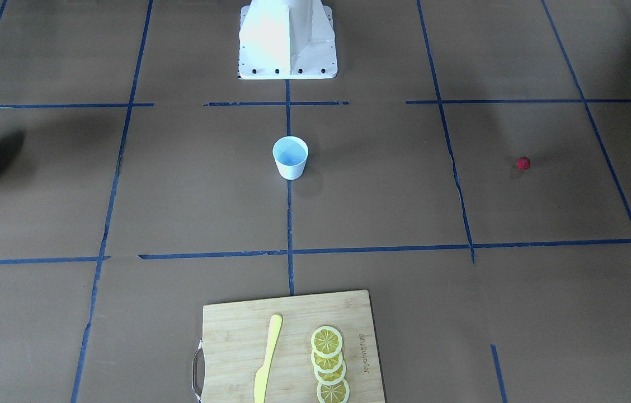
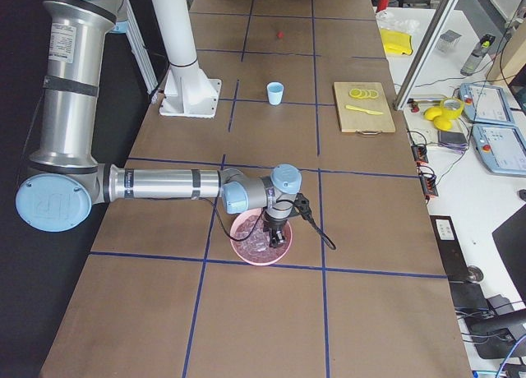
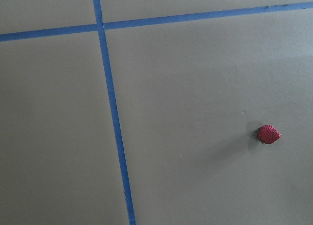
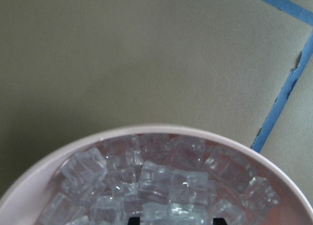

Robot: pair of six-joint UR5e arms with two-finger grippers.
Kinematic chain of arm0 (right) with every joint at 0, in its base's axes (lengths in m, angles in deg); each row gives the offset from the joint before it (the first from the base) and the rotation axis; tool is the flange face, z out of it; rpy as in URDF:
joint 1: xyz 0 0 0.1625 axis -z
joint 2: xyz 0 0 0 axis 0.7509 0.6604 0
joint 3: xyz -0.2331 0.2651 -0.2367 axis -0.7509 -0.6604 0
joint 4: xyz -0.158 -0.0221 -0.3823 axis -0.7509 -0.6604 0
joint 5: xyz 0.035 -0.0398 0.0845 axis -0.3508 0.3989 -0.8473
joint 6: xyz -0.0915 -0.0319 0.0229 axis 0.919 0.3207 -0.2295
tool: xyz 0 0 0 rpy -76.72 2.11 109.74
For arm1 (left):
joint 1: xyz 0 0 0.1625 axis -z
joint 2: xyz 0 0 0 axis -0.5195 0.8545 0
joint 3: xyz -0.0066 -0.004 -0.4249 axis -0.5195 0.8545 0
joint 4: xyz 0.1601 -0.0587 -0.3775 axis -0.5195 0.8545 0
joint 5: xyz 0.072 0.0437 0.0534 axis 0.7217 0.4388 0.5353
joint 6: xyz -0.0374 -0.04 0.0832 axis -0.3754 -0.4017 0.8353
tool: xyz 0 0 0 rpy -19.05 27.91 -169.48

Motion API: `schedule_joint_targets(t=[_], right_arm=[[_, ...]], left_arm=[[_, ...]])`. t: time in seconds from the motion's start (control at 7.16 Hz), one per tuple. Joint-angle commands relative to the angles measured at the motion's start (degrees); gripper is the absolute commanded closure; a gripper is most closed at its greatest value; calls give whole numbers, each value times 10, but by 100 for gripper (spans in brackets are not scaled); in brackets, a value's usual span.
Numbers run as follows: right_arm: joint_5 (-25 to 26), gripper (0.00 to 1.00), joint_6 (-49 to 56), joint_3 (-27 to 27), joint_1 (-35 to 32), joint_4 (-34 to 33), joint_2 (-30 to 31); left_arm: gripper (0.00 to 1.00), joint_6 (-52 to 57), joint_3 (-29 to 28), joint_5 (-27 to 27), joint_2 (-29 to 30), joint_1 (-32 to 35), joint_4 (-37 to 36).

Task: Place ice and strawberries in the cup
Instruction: 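Return the right gripper to the pink bowl and grasp another ice cube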

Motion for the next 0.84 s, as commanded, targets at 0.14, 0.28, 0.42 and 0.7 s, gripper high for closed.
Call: schedule_joint_targets(t=[0.14, 0.28, 0.42, 0.7], right_arm=[[-1, 86, 5, 0, -9, 4, -2], [-1, 99, 6, 0, -13, 4, -2], [-1, 100, 7, 2, -21, 5, -3], [-26, 100, -15, 62, -50, -2, -1]], left_arm=[[0, 0, 0, 0, 0, 0, 0], [0, 0, -1, 0, 0, 0, 0], [0, 0, -2, 0, 0, 0, 0], [0, 0, -1, 0, 0, 0, 0]])
